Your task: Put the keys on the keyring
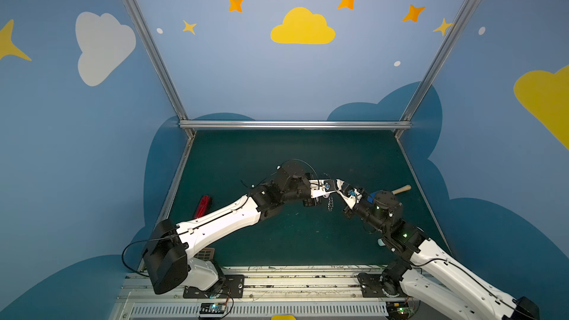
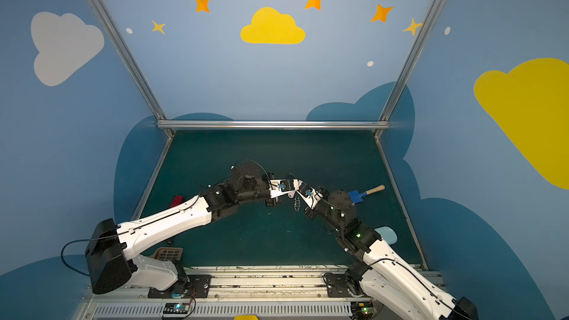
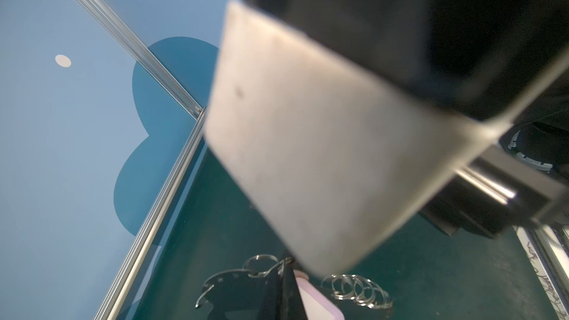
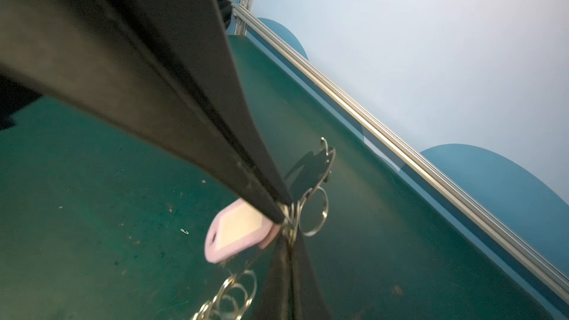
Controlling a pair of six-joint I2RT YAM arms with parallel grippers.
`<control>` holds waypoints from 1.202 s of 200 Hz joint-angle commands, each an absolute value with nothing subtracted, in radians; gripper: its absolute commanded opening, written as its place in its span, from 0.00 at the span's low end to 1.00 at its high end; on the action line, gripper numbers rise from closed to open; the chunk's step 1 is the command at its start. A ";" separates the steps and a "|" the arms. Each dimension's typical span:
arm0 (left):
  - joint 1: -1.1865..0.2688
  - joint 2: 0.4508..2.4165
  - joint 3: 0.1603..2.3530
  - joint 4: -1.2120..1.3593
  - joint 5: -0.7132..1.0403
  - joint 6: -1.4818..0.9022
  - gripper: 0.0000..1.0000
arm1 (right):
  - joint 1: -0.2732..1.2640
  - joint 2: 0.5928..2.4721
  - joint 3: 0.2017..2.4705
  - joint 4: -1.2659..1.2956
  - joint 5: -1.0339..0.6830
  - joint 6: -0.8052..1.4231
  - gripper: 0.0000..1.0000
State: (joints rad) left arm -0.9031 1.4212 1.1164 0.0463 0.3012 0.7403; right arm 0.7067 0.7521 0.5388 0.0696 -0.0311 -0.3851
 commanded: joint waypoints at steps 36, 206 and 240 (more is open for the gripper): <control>-0.905 1.397 1.127 0.032 0.303 0.761 0.04 | 0.706 0.734 0.567 0.074 -0.064 -0.343 0.00; -0.913 1.442 1.135 -0.023 0.269 0.766 0.04 | 0.705 0.784 0.601 0.115 -0.041 -0.219 0.00; -0.907 1.436 1.114 0.002 0.267 0.740 0.04 | 0.702 0.787 0.598 0.123 -0.048 -0.206 0.00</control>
